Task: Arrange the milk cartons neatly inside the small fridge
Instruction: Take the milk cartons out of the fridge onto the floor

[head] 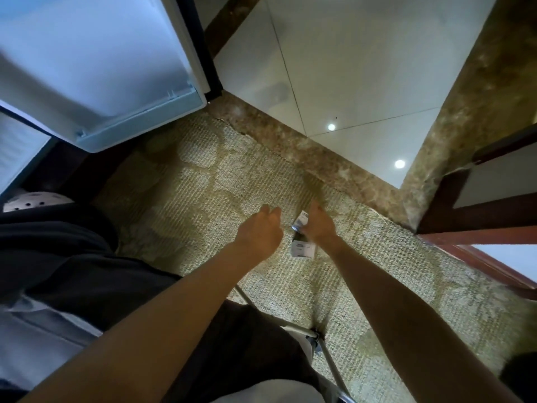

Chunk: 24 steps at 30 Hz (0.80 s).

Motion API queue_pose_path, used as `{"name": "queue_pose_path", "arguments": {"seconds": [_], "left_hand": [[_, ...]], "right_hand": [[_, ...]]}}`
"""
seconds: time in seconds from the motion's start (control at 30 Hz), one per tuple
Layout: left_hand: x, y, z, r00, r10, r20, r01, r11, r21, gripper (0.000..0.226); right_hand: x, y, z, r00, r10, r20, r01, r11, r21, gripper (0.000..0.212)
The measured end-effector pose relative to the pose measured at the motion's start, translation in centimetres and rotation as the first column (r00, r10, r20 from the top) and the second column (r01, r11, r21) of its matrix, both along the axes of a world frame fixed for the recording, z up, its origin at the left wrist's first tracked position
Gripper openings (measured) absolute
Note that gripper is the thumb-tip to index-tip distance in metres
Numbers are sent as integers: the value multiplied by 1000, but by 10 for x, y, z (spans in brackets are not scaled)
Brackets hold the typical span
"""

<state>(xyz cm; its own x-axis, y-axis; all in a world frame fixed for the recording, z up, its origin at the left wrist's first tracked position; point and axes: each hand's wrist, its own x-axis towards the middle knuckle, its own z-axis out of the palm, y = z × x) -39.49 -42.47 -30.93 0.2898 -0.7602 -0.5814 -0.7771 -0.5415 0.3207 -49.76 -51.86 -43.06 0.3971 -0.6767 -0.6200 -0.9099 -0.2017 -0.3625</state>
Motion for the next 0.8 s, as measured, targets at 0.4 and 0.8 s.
{"name": "queue_pose_path", "arguments": {"seconds": [0.4, 0.8], "left_hand": [[144, 49, 131, 834, 552, 18, -505, 776, -378, 29], [307, 230, 188, 375, 927, -9, -805, 321, -499, 35]], "right_hand": [[175, 39, 211, 802, 530, 275, -393, 815, -426, 39], [411, 209, 290, 396, 845, 360, -653, 535, -537, 32]]}}
